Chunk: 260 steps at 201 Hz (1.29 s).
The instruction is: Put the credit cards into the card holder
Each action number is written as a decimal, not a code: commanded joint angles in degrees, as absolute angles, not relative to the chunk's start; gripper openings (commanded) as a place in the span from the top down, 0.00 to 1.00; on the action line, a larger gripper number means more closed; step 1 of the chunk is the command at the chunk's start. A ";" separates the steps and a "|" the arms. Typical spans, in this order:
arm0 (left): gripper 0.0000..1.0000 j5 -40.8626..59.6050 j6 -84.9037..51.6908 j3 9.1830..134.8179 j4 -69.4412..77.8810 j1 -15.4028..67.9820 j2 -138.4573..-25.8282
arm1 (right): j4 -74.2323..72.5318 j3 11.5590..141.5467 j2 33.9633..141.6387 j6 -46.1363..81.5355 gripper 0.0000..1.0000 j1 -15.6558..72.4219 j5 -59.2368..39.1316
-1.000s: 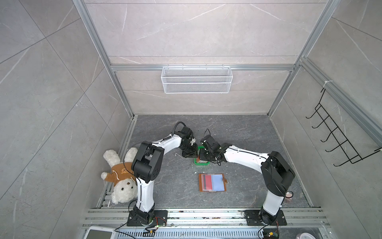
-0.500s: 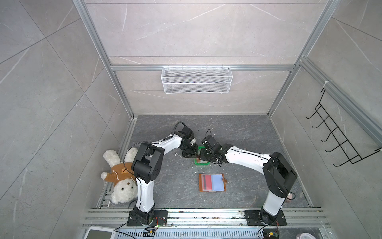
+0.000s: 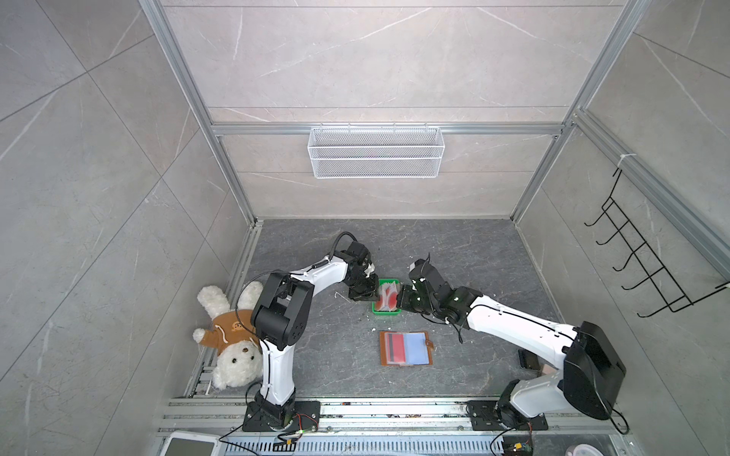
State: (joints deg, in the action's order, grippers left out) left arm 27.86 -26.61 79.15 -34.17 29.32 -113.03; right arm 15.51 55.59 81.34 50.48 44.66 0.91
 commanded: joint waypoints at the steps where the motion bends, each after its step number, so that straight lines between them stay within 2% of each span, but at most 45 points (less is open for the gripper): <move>1: 0.89 27.60 -26.11 79.26 -32.86 29.53 -108.52 | 15.64 52.30 77.19 51.73 1.00 45.32 2.50; 44: 0.89 26.98 -25.36 78.36 -32.13 29.53 -104.98 | 15.64 45.97 70.69 52.76 1.00 46.39 4.16; 82: 0.85 26.39 -25.21 74.57 -31.29 29.95 -97.01 | 14.95 40.71 65.25 53.00 1.00 48.01 5.45; 131: 0.83 26.05 -32.14 59.75 -24.67 31.43 -80.50 | 15.67 34.69 56.71 52.97 1.00 48.63 6.53; 194: 0.79 28.05 -45.00 40.39 -6.34 37.38 -64.62 | 14.77 26.97 46.14 54.29 1.00 48.95 6.86; 228: 0.77 25.07 -49.89 34.00 2.91 42.86 -61.42 | 14.59 24.19 41.05 56.12 1.00 48.95 8.37; 260: 0.74 26.98 -56.00 27.33 16.94 43.29 -61.84 | 14.07 22.64 38.45 57.48 1.00 48.97 8.82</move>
